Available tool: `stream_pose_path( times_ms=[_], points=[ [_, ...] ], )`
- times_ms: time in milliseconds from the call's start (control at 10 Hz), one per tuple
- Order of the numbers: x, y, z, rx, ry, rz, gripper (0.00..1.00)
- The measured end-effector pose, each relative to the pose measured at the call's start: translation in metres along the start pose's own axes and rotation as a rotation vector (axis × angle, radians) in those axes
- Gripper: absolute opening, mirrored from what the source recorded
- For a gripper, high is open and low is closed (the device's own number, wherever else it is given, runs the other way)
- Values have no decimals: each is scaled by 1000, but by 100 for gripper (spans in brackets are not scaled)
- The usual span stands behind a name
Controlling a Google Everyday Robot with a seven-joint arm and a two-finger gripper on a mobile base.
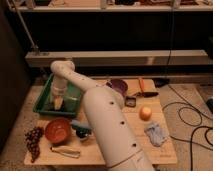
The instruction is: Wipe tray with eraser
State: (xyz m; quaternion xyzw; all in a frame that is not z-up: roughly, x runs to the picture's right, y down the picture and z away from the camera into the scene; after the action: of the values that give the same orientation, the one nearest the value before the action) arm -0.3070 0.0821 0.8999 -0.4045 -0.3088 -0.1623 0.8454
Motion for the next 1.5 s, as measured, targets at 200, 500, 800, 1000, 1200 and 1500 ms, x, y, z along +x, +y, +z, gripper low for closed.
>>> stream_pose_path(
  times_ms=[200,500,800,1000,1200,1500],
  points=[
    [23,15,-5,-10,-3,14,0],
    [55,16,-19,10,4,62,0],
    [64,-8,-29,35,-3,102,0],
    [61,-26,-33,44,-27,123,0],
    [37,-44,-30,47,-52,110,0],
    [-3,-50,-24,29,-81,37,0]
  ],
)
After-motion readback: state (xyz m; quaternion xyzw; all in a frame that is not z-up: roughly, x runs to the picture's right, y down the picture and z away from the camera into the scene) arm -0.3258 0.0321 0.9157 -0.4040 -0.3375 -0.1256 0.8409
